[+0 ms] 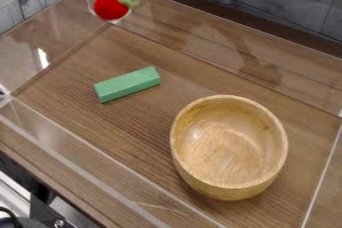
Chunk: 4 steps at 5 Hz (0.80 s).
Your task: Move the red fruit to the right
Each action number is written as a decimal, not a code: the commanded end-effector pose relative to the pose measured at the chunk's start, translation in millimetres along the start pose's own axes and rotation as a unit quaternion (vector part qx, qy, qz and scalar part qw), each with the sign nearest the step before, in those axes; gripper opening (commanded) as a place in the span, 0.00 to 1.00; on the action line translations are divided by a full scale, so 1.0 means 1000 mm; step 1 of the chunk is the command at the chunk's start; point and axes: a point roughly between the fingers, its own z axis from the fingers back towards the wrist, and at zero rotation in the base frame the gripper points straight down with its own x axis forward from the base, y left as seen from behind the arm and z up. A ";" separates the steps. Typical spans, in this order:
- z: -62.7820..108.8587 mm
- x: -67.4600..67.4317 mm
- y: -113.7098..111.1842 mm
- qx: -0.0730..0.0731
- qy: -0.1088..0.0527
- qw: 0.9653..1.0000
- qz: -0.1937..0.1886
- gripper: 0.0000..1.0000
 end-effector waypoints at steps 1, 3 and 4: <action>0.038 0.012 -0.020 -0.005 -0.040 0.999 -0.013 0.00; 0.032 0.008 -0.087 -0.007 -0.034 0.998 -0.058 0.00; 0.022 -0.001 -0.112 -0.002 -0.031 0.996 -0.082 0.00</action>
